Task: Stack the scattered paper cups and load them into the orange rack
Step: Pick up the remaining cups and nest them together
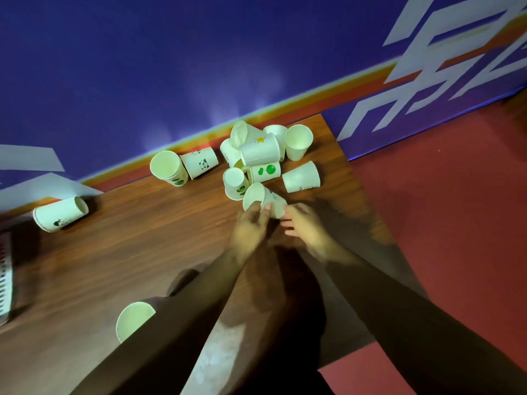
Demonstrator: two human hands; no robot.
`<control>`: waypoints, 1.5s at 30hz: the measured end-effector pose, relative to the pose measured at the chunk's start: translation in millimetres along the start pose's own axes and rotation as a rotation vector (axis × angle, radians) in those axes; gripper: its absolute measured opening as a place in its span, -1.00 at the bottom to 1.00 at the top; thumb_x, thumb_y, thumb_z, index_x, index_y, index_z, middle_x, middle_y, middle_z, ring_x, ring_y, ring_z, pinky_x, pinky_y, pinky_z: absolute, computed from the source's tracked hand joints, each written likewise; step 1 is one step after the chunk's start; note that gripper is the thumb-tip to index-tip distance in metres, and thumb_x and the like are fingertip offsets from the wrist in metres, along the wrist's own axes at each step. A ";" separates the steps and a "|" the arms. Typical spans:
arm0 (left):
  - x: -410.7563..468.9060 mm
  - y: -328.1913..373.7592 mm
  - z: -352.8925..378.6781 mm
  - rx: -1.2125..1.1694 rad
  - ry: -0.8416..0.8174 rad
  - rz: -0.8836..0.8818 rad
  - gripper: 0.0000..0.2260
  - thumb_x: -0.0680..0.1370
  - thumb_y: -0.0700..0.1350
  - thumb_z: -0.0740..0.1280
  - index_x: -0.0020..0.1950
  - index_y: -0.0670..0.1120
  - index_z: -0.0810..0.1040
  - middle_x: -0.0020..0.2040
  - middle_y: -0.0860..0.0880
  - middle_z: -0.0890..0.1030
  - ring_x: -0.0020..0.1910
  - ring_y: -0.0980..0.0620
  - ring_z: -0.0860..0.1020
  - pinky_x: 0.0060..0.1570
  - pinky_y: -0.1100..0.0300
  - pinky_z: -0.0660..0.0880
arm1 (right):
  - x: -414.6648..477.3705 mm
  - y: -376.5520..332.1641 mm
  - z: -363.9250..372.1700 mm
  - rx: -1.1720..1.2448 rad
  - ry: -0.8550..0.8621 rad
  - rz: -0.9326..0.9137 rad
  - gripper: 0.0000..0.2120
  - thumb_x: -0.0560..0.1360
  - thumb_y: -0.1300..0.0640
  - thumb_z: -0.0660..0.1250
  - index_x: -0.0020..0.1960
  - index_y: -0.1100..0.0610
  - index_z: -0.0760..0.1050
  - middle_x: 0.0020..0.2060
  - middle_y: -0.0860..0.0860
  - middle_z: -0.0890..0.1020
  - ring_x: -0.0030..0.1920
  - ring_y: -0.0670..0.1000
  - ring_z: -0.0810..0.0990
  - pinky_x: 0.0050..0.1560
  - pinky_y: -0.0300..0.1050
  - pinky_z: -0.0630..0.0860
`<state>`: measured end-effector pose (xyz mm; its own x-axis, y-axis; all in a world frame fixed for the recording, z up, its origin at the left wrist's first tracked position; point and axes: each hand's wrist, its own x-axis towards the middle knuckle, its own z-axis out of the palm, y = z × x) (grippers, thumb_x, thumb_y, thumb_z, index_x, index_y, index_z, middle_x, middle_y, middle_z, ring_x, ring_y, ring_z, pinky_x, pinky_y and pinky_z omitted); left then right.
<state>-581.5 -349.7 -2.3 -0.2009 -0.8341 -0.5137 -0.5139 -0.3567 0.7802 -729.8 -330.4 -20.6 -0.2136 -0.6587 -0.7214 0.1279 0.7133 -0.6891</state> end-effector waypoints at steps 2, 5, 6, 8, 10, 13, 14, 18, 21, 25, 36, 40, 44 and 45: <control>-6.7 -7.4 -4.1 0.001 0.079 0.053 -0.66 0.61 0.21 0.24 0.19 0.04 0.63 0.19 -0.06 0.58 0.30 0.00 0.48 0.36 0.03 0.40 | -5.9 4.2 -6.1 -0.058 -0.088 0.011 -0.64 0.63 -0.03 0.20 0.28 0.20 0.47 0.04 0.12 0.67 0.00 0.05 0.67 0.09 -0.02 0.60; -19.7 -5.8 -16.0 -0.039 0.143 0.069 -0.81 0.62 0.05 0.32 0.03 0.00 0.69 0.14 -0.05 0.52 0.20 0.09 0.46 0.27 0.24 0.34 | -3.0 -0.3 -17.1 -0.155 0.075 -0.057 -0.59 0.61 -0.10 0.22 0.27 0.19 0.47 0.04 0.10 0.65 -0.06 0.01 0.66 -0.16 -0.19 0.56; -22.3 -6.2 -20.9 -0.054 0.141 0.067 -0.84 0.61 0.03 0.34 -0.03 0.02 0.69 0.14 -0.05 0.51 0.14 0.16 0.48 0.23 0.29 0.34 | 2.2 -4.2 -20.9 -0.208 0.220 -0.109 -0.57 0.59 -0.11 0.24 0.29 0.18 0.45 0.11 0.09 0.61 -0.02 0.01 0.63 -0.20 -0.22 0.51; -26.1 -8.0 -30.2 -0.077 0.130 0.073 -0.90 0.56 0.02 0.41 -0.10 0.05 0.67 0.13 -0.03 0.52 0.07 0.23 0.52 0.19 0.30 0.42 | 16.5 -15.1 -28.5 -0.285 0.428 -0.181 -0.49 0.55 -0.13 0.28 0.36 0.16 0.37 0.24 0.10 0.52 0.14 0.09 0.56 -0.05 -0.10 0.54; -29.4 -9.2 -38.7 -0.129 0.135 0.073 -0.91 0.51 0.02 0.47 -0.03 0.06 0.64 0.17 0.01 0.54 0.11 0.17 0.56 0.10 0.35 0.49 | 36.3 -24.5 -32.1 -0.326 0.467 -0.151 -0.42 0.55 -0.15 0.27 0.45 0.12 0.27 0.34 0.14 0.43 0.27 0.18 0.50 0.14 0.05 0.54; -39.0 -8.7 -53.1 -0.231 0.124 0.085 -0.61 0.44 0.11 0.52 0.20 0.09 0.52 0.22 0.11 0.60 0.16 0.13 0.59 0.03 0.29 0.54 | 61.2 -31.2 -31.7 -0.401 0.447 -0.084 -0.47 0.59 -0.12 0.21 0.46 0.14 0.31 0.36 0.17 0.43 0.32 0.20 0.45 0.22 0.09 0.52; -41.9 -9.3 -58.1 -0.250 0.127 0.089 -0.50 0.40 0.14 0.53 0.27 0.08 0.48 0.24 0.11 0.59 0.18 0.13 0.59 0.00 0.30 0.54 | 65.3 -30.5 -30.8 -0.438 0.445 -0.075 -0.52 0.61 -0.08 0.19 0.43 0.16 0.36 0.35 0.16 0.45 0.33 0.19 0.44 0.24 0.07 0.50; -58.7 -12.2 -76.4 -0.224 0.181 0.126 -0.20 0.31 0.18 0.56 0.49 0.07 0.35 0.32 0.11 0.44 0.22 0.18 0.51 -0.05 0.48 0.48 | 59.9 -16.7 -24.5 -0.382 0.456 -0.099 -0.61 0.62 -0.01 0.23 0.32 0.21 0.50 0.29 0.18 0.51 0.26 0.18 0.52 0.25 0.02 0.50; -76.6 -17.1 -93.6 -0.196 0.232 0.168 -0.31 0.31 0.13 0.52 0.42 0.11 0.41 0.24 0.07 0.44 0.19 0.19 0.50 0.00 0.46 0.47 | 29.2 -7.4 -13.3 -0.215 0.434 -0.135 -0.66 0.58 0.05 0.31 0.24 0.25 0.57 0.17 0.18 0.62 0.12 0.14 0.62 0.11 0.01 0.59; -97.0 -33.3 -126.0 -0.184 0.284 0.164 -0.49 0.32 0.14 0.52 0.23 0.20 0.47 0.25 0.00 0.47 0.19 0.11 0.53 0.20 0.17 0.48 | -40.0 -0.5 13.5 0.030 0.341 -0.173 -0.73 0.54 0.11 0.37 0.18 0.22 0.60 0.09 0.13 0.66 0.05 0.08 0.66 -0.16 -0.17 0.55; -163.0 -104.3 -228.1 -0.380 0.491 0.116 -0.41 0.46 -0.03 0.54 0.40 -0.02 0.36 0.26 -0.03 0.54 0.15 0.07 0.55 0.08 0.21 0.49 | -186.0 0.9 136.7 -0.308 -0.101 -0.527 -0.49 0.36 0.06 0.55 0.24 -0.05 0.42 0.09 -0.19 0.57 0.10 -0.25 0.55 0.00 -0.39 0.51; -183.5 -127.1 -255.9 -0.394 0.530 0.115 -0.43 0.45 -0.06 0.55 0.36 0.08 0.34 0.25 0.00 0.50 0.15 0.05 0.53 0.02 0.23 0.47 | -210.0 23.1 173.3 -0.433 -0.246 -0.638 -0.25 0.33 0.08 0.58 0.42 -0.03 0.31 0.23 -0.17 0.53 0.16 -0.31 0.48 0.11 -0.46 0.37; -197.9 -140.6 -267.9 -0.395 0.545 0.145 -0.39 0.44 -0.06 0.56 0.39 0.04 0.34 0.28 -0.02 0.50 0.18 0.04 0.53 0.02 0.26 0.47 | -215.5 43.1 197.0 -0.763 -0.173 -0.759 -0.19 0.30 -0.01 0.56 0.46 -0.08 0.27 0.30 -0.10 0.49 0.30 -0.08 0.38 0.31 -0.16 0.33; -201.1 -142.6 -269.7 -0.394 0.546 0.149 -0.39 0.43 -0.07 0.56 0.39 0.03 0.35 0.29 -0.01 0.50 0.17 0.08 0.53 0.01 0.29 0.47 | -214.6 47.7 202.0 -0.838 -0.156 -0.799 -0.18 0.30 -0.03 0.56 0.47 -0.07 0.27 0.31 -0.06 0.49 0.31 -0.03 0.37 0.32 -0.12 0.34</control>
<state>-242.9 -244.5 86.0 0.2561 -0.9417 -0.2183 -0.1513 -0.2621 0.9531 -482.2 -203.4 87.6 0.1844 -0.9723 -0.1433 -0.6809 -0.0212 -0.7320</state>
